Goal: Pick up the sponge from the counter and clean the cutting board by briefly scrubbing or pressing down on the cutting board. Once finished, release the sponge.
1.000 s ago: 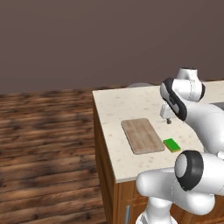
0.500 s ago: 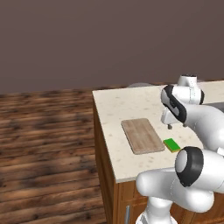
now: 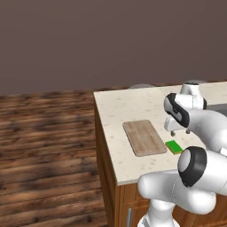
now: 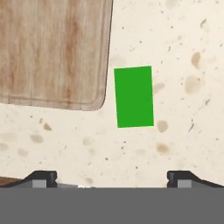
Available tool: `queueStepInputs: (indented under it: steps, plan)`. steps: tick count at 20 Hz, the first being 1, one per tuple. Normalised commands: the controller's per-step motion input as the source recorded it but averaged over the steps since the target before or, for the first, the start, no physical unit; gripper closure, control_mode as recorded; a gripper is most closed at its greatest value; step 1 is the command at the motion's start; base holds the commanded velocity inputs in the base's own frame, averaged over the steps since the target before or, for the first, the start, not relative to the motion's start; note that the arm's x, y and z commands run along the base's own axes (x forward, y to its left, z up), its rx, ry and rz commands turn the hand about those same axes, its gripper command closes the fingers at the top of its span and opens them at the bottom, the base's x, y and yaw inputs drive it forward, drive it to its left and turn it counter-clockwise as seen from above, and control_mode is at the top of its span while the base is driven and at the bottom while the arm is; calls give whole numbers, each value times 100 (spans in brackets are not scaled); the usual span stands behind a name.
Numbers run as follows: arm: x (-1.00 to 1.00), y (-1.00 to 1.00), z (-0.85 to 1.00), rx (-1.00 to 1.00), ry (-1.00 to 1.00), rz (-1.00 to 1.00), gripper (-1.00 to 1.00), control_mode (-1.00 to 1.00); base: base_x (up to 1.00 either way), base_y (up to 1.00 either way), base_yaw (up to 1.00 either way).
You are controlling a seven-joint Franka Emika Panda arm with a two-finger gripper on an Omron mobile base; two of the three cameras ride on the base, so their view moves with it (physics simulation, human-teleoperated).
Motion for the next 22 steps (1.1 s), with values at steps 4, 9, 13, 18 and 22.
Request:
queueStepInputs:
  steps: [4,9,13,18,22]
  plan:
    - [0,-9,-27,0,0,0,-100,-100,0,0,0]
    - [3,-5,-27,0,0,0,-100,-100,0,0,0]
    - [17,-4,-28,0,0,0,-100,-100,0,0,0]
    - [19,-4,-30,0,0,0,-100,-100,0,0,0]
    - [14,-6,-30,0,0,0,-100,-100,0,0,0]
